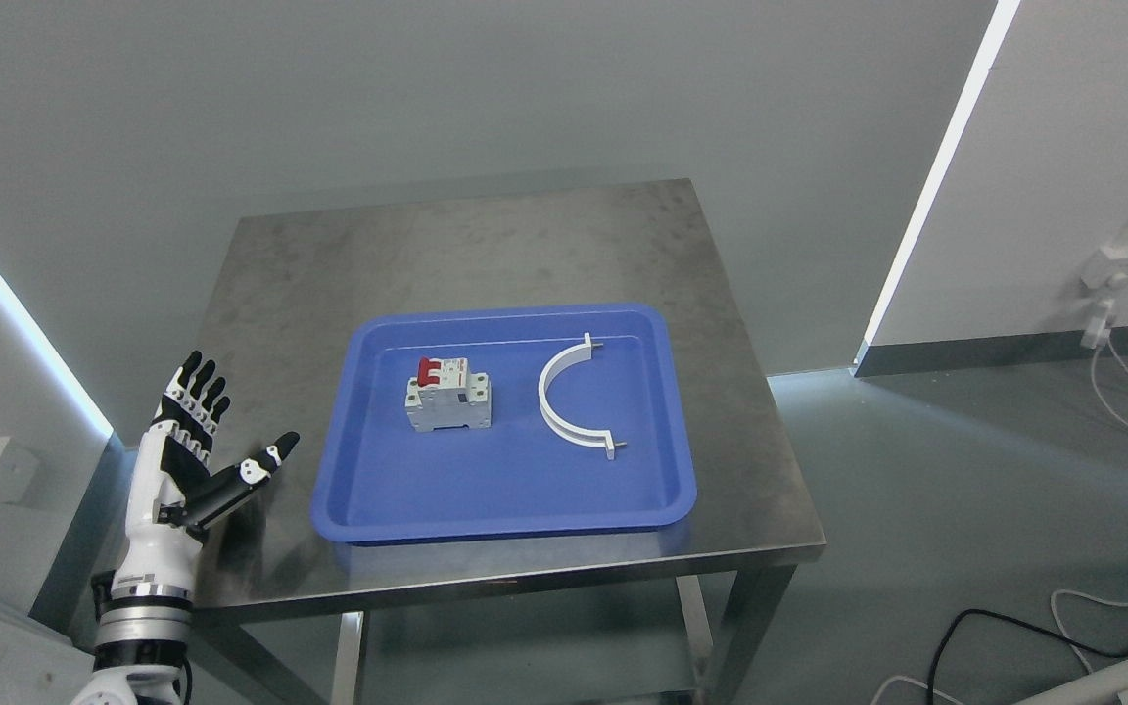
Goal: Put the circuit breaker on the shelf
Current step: 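Reach the left hand toward the circuit breaker in the blue tray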
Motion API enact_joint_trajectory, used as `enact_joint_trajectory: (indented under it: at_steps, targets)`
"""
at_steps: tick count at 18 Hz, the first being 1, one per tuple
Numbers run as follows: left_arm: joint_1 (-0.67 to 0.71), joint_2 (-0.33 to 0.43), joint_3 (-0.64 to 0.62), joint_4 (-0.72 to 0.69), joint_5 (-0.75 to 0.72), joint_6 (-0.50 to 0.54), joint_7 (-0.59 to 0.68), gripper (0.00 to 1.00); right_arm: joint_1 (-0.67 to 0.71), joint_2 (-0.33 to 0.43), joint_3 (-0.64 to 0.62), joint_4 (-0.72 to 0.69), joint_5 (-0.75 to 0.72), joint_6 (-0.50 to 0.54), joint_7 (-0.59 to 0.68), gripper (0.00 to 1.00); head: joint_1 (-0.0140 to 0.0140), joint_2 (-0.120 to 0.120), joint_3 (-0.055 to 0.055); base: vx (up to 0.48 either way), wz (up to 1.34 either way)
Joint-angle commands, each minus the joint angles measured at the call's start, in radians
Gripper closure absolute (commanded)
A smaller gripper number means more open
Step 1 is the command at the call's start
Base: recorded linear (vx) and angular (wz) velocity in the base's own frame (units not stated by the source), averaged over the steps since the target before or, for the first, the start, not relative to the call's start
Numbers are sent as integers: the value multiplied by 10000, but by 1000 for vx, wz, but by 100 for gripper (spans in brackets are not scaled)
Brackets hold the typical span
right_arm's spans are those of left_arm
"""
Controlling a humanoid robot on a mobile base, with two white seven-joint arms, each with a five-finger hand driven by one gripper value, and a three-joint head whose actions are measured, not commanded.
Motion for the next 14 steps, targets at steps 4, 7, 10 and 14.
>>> enact_joint_trajectory:
  at_steps: [4,7,10,14]
  targets:
    - [-732,319,-506,-196,-62,-58,-49,0,0,-175,199,-1,0,643,-7,0,0,0,0,-5,-8]
    - [-1515,961,-1393,-74,-887,-28,-767,0,0,-175,199,-1,0,642,-7,0,0,0,0,0,0]
    - [-1945,1790,-2605,308,-2311,186,-2407,3,0,-175,199,-1,0,642,-7,0,0,0,0,0,0]
    - [-2498,1915,-2792,433,-4490,1183,-3833,4,0,-175,199,-1,0,642,-7,0,0,0,0,0,0]
